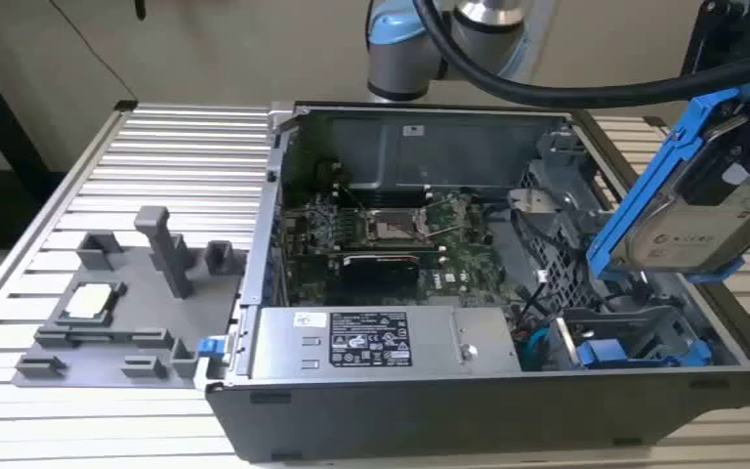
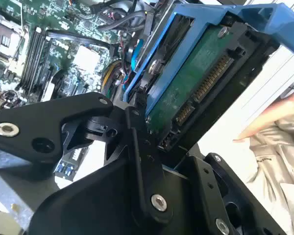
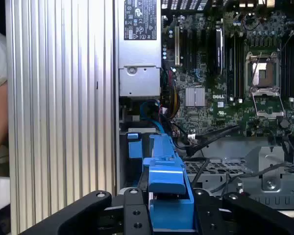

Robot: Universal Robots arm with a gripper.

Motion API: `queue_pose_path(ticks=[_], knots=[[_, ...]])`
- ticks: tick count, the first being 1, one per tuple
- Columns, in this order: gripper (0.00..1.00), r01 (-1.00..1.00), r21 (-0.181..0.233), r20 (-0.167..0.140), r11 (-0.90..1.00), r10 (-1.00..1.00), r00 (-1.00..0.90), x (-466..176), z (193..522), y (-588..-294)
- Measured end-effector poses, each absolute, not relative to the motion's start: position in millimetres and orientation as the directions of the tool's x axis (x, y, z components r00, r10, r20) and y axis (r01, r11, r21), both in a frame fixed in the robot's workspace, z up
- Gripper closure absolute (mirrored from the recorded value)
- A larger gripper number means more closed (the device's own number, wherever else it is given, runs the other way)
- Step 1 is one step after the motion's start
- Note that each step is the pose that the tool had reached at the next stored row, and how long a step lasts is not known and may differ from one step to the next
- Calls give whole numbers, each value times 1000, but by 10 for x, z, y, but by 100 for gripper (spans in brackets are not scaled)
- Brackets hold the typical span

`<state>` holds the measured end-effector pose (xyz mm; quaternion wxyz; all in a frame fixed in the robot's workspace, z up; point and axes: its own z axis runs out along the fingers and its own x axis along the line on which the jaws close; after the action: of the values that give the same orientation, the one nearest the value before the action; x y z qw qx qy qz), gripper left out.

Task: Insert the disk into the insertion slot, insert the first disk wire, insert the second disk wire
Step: 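Insert the disk into the insertion slot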

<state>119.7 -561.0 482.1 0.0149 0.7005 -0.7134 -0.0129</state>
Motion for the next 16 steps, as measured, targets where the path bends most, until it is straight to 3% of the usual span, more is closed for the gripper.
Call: queue_pose_path(ticks=[16], knots=[[67,-999,39,3,18,-1000,-18,1197,4734,-5610]])
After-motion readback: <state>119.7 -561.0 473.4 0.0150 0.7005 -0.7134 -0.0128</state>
